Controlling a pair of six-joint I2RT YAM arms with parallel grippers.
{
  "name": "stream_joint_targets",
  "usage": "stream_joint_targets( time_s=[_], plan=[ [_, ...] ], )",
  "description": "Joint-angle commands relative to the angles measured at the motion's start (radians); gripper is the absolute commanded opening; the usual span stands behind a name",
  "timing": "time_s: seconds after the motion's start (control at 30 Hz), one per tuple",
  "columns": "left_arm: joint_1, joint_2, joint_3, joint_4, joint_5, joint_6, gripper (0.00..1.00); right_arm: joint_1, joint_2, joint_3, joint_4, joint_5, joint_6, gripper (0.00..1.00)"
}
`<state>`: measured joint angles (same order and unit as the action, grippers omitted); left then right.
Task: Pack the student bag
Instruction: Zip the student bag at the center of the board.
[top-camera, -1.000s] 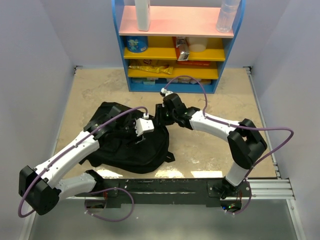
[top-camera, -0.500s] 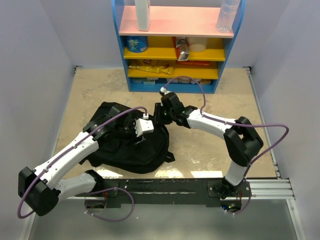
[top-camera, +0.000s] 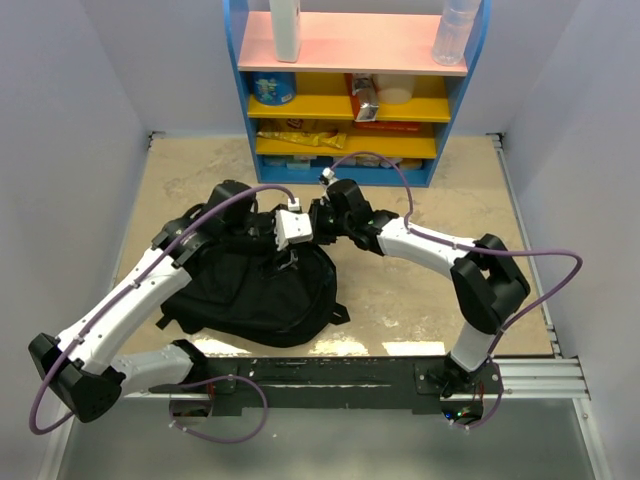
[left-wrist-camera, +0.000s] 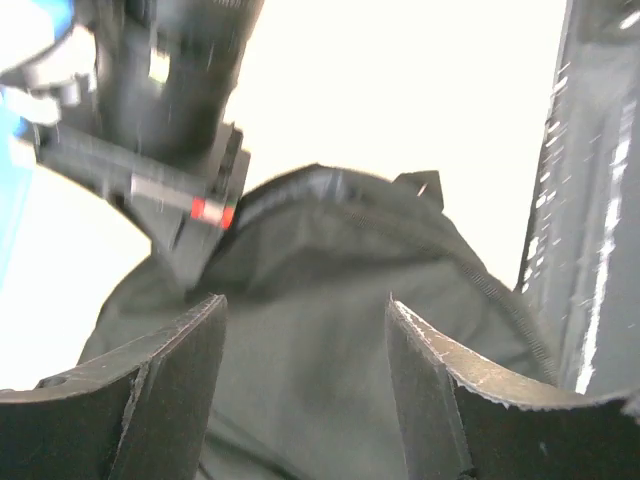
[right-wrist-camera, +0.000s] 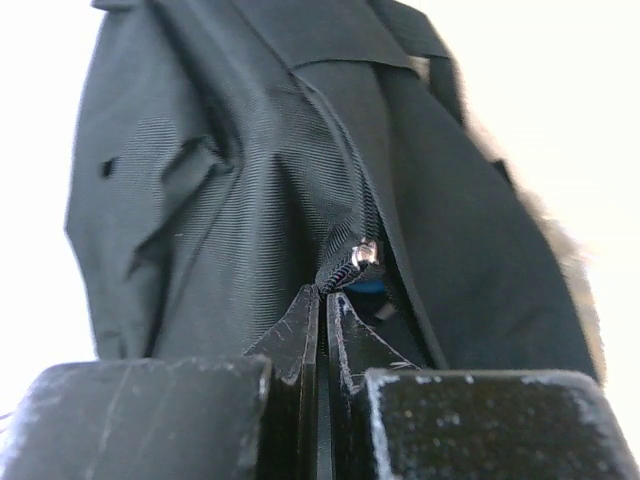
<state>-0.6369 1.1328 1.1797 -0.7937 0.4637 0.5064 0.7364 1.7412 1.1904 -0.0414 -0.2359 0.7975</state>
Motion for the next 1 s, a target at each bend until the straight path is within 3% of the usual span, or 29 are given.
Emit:
stream_joint_targets(
  time_s=[0.0, 0.17, 0.27, 0.43, 0.53, 0.57, 0.73, 0.97],
  plan=[
    [-0.032, 0.021, 0.08, -0.024, 0.108, -0.034, 0.69, 0.0, -0.043, 0.005, 0.146, -0.118, 0.075, 0.0],
    [-0.041, 0.022, 0.028, 0.005, 0.11, -0.032, 0.68, 0.001, 0.003, 0.04, 0.216, -0.207, 0.15, 0.11],
    [-0.047, 0.016, -0.012, 0.011, 0.105, -0.025, 0.69, 0.0, 0.0, 0.086, 0.14, -0.211, 0.129, 0.18],
    [-0.073, 0.025, -0.037, 0.025, 0.133, -0.043, 0.69, 0.001, -0.037, 0.175, -0.096, 0.007, 0.002, 0.23],
    [-0.112, 0.045, -0.032, 0.033, 0.156, -0.061, 0.8, 0.0, -0.058, 0.152, -0.155, 0.061, -0.026, 0.23],
    [-0.127, 0.059, -0.031, 0.033, 0.155, -0.065, 1.0, -0.002, -0.062, 0.144, -0.152, 0.066, -0.023, 0.22],
    [-0.247, 0.113, 0.015, 0.039, 0.058, -0.074, 1.0, -0.015, -0.037, 0.144, -0.149, 0.046, 0.015, 0.14],
    [-0.398, 0.22, 0.077, 0.105, -0.343, -0.086, 1.0, -0.054, -0.012, 0.198, -0.178, -0.02, 0.055, 0.0]
  ],
)
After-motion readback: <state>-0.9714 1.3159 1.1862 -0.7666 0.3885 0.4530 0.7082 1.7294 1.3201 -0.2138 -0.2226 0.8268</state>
